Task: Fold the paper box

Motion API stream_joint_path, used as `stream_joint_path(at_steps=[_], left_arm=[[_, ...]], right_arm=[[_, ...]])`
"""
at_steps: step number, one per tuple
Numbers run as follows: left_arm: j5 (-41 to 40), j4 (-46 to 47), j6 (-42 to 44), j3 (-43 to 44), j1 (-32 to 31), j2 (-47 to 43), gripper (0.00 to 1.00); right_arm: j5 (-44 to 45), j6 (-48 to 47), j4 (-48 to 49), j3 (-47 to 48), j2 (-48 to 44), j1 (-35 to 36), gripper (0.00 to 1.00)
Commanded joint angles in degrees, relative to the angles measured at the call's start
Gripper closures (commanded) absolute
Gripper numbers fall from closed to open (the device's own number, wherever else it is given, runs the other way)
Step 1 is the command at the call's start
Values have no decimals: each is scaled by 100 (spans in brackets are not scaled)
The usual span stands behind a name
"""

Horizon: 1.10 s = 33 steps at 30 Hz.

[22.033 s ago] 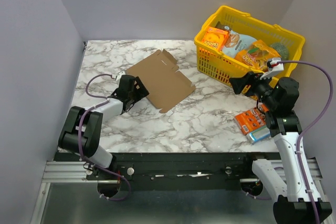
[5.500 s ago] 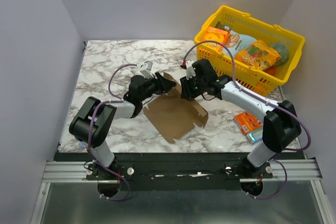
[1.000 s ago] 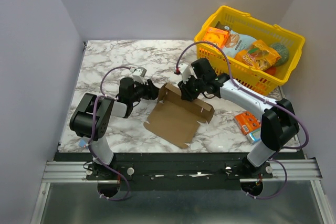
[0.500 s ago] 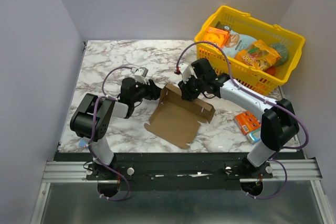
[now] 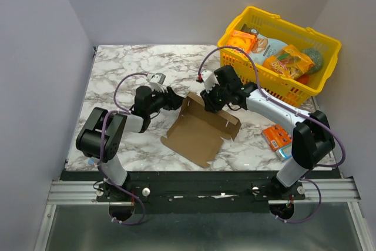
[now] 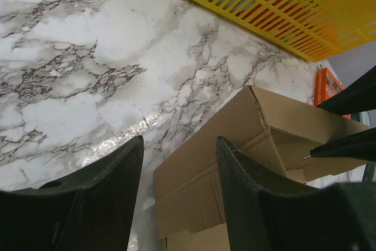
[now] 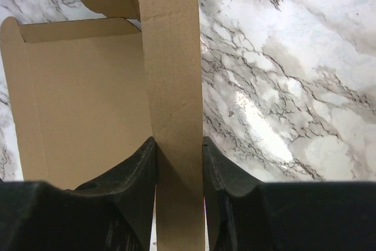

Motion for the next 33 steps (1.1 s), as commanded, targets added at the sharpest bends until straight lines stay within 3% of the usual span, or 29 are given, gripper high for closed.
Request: stream_joint_path(at_steps=[1,7,11,16,21,26,33], left_arm=[[775,236,-96,32,-340,-145,38],[460,62,71,-206,-358,-276,36],[-882,-651,370,-451,-332,-724,30],[-1861,-1204,678,-759,-305,-1566,25],[-1994,-1548,880,-1049,-314,-1894,24],[-2126,-1329,732,-1462,-305,-1850,21],[-1765,-1109,740,-963,-314,-1112,25]], right_arm=[[271,139,0,-11,148,53,66],[323,192,62,-46,113,53,66],[376,218,53,-73,60,53,65],[359,201,53,-99,42,44,65],[332,210,62,-99,16,53,65],[306,210,79,-108,7,53,65],[279,218,106,-170,-10,44,65]])
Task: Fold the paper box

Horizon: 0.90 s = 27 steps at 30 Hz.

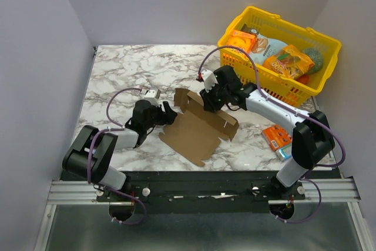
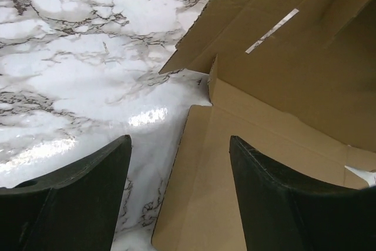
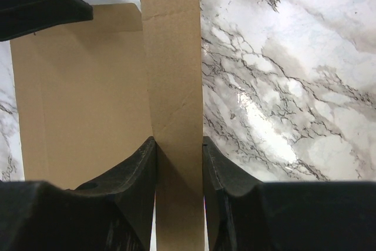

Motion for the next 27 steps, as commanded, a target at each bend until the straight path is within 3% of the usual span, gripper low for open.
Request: stream_joint_path(at_steps=[1,5,14,23,27], left_arm=[[71,283,51,382,-17,464,25],[-158,451,77,602,1,561,28],[272,530,630,1252,1,1071,34],[712,1023,798,1314,-34,1300,60],[834,1145,798,1262,-78,1274,77]], right_arm=[[131,13,29,-159,-12,27,65],[113,30,21,-176,-39,27,65],[104,-5,12,-176,-92,27,65],[96,-40,-23,-106,-30,27,65],[104,-40,-32,-97,-21,27,65]])
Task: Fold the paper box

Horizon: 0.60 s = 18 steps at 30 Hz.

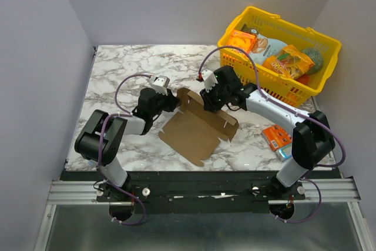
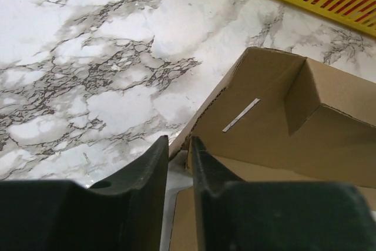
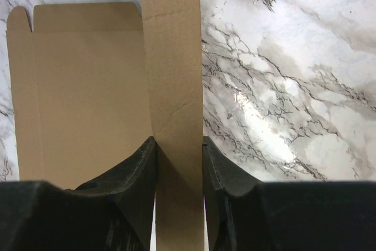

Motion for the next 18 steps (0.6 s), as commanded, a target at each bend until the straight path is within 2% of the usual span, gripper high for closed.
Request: stream_joint_path(at_steps=[1,8,9,11,18], left_arm=[[365,524,99,26,-96,10,80],[287,376,107,114,-228,28,88],[260,350,107,132,-236,28,94],[225,279,99,141,-245,10,100],[163,-177,-33,193,-491,-253,100]], right_arm=[[104,-49,-98,-60,-8,27,65],[78,-22,-89,-86,-8,18,66],[78,-31,-98,-95,-8,27,66],[78,-14,-98,-104,-8,27,66],[104,4,-89,-78,18,27,66]])
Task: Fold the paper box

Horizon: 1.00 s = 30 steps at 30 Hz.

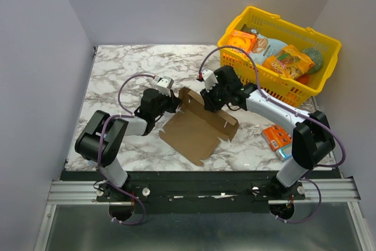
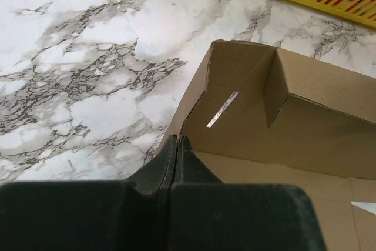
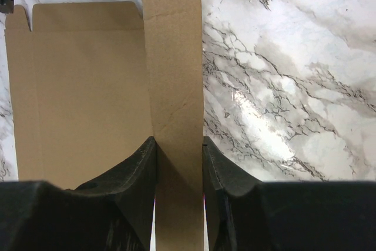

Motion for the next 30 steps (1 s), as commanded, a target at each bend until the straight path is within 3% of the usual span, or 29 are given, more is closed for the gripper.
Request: stream_joint_path(at_steps=[1,20,30], left_arm=[[170,-293,-149,195,-338,-273,100],[144,-760,35,-68,-997,-388,100],[-418,-672,-324,-278,-1112,-229,100]], right_arm=[[76,-9,-89,-67,18,38,66],[67,18,-10,-84,62,29,66],[155,-536,-27,-251,124,335,65]])
